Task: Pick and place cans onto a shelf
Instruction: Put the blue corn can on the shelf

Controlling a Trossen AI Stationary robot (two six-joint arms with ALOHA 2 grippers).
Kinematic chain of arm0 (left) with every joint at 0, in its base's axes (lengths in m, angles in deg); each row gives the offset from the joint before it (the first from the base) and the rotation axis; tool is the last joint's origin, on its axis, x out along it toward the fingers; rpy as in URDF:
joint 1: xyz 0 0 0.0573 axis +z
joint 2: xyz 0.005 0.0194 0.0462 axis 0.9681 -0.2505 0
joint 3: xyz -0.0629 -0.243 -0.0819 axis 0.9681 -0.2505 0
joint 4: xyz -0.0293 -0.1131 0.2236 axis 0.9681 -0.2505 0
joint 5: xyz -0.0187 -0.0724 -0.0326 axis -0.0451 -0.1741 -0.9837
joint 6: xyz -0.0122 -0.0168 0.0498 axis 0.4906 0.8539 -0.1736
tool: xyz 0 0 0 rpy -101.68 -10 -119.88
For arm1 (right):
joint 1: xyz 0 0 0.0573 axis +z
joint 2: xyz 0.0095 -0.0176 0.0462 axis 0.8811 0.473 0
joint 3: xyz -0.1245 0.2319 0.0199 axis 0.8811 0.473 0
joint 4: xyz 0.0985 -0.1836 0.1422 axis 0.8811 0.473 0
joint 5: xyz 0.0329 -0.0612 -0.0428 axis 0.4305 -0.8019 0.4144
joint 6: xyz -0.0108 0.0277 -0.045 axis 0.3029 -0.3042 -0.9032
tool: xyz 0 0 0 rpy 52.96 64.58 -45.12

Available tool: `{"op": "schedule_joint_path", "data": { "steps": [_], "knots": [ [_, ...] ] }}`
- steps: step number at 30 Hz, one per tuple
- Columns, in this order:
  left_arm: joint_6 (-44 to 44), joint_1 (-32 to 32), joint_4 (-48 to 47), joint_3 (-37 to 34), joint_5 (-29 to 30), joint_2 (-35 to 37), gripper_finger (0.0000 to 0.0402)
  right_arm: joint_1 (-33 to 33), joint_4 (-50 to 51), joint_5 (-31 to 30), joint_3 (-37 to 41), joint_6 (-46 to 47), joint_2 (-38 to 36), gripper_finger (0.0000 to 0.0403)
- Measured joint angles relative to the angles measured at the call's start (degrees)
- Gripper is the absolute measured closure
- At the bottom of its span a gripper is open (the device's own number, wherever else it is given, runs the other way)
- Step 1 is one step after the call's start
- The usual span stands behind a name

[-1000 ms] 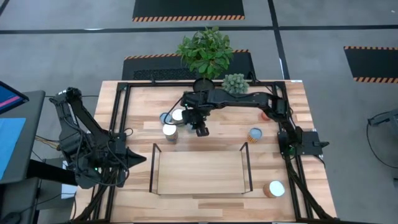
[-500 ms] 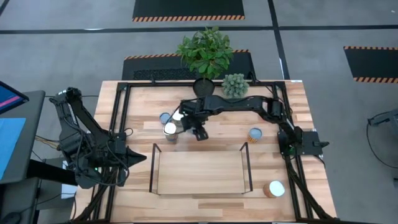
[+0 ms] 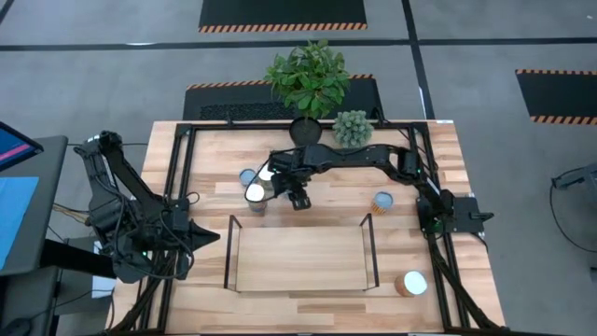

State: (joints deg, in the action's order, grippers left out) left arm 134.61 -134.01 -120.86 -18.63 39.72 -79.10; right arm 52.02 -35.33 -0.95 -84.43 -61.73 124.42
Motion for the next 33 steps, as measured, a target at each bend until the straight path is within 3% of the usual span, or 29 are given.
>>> {"op": "schedule_joint_path", "data": {
  "steps": [15, 20, 29, 33],
  "knots": [
    [0.11, 0.0, 0.01, 0.0, 0.0, 0.0, 0.0401, 1.85, -2.83, -1.82, 3.81, 3.73, -0.52, 0.0211],
    [0.16, 0.0, 0.01, 0.0, 0.0, -0.01, 0.0401, 2.28, -3.46, -5.19, 3.9, 6.53, -0.44, 0.026],
    [0.17, 0.0, 0.04, 0.0, 0.11, 0.01, 0.0401, 2.87, -2.55, -6.31, 3.72, 10.23, -0.82, 0.0388],
    [-0.41, 0.0, 0.04, 0.0, 0.16, 0.01, 0.0401, 3.59, 2.69, -6.32, 0.88, 11.2, -1.21, 0.0389]
  ]
}}
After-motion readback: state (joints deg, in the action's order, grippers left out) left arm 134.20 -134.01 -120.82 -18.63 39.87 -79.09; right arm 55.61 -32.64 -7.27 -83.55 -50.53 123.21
